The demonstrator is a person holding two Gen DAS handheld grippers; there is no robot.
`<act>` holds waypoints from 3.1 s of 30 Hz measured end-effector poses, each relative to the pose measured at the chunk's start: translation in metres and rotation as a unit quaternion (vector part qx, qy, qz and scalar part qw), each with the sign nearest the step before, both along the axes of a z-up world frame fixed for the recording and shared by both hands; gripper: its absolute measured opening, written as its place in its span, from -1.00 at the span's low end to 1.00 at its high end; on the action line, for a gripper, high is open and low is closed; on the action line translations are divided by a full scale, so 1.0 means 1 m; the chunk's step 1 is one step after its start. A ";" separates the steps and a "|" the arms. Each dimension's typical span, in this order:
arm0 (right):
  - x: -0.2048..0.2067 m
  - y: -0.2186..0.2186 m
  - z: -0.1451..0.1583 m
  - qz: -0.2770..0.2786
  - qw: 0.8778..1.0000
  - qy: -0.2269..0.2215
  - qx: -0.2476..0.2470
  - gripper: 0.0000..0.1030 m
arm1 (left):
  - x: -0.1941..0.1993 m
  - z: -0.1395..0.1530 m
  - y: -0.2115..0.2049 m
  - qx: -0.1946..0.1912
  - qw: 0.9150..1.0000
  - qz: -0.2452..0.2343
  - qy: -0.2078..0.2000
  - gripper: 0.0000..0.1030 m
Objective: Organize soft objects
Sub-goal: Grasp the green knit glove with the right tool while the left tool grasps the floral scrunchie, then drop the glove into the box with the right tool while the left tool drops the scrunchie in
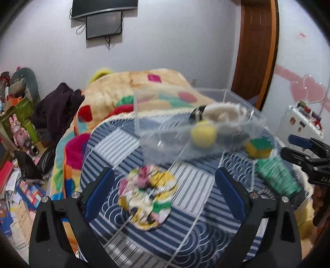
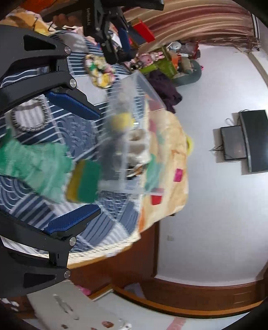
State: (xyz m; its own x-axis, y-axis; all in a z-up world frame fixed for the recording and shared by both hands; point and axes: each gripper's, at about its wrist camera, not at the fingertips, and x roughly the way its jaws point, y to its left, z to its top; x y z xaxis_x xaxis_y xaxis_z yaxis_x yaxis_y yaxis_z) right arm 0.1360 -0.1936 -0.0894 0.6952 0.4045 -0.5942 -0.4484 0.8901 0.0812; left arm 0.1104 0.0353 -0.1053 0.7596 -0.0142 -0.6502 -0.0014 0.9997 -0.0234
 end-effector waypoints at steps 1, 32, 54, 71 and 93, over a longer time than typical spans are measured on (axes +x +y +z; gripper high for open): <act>-0.002 -0.002 -0.007 -0.003 1.000 0.008 -0.004 0.60 | 0.000 -0.005 0.003 0.001 1.000 0.007 0.006 0.92; -0.019 -0.029 -0.042 -0.004 0.997 0.067 0.030 -0.62 | 0.002 -0.035 0.011 -0.050 0.997 -0.009 0.052 -0.42; 0.024 0.016 0.041 0.035 0.996 -0.050 0.065 -0.62 | 0.027 0.052 -0.001 -0.032 0.997 -0.019 -0.072 -0.43; 0.081 0.082 0.033 0.085 0.995 -0.006 0.045 -0.62 | 0.096 0.030 0.001 -0.038 0.999 -0.011 -0.023 -0.43; 0.105 0.104 -0.004 0.096 0.993 0.057 -0.046 -0.47 | 0.104 0.015 -0.004 0.007 1.000 0.001 -0.013 0.24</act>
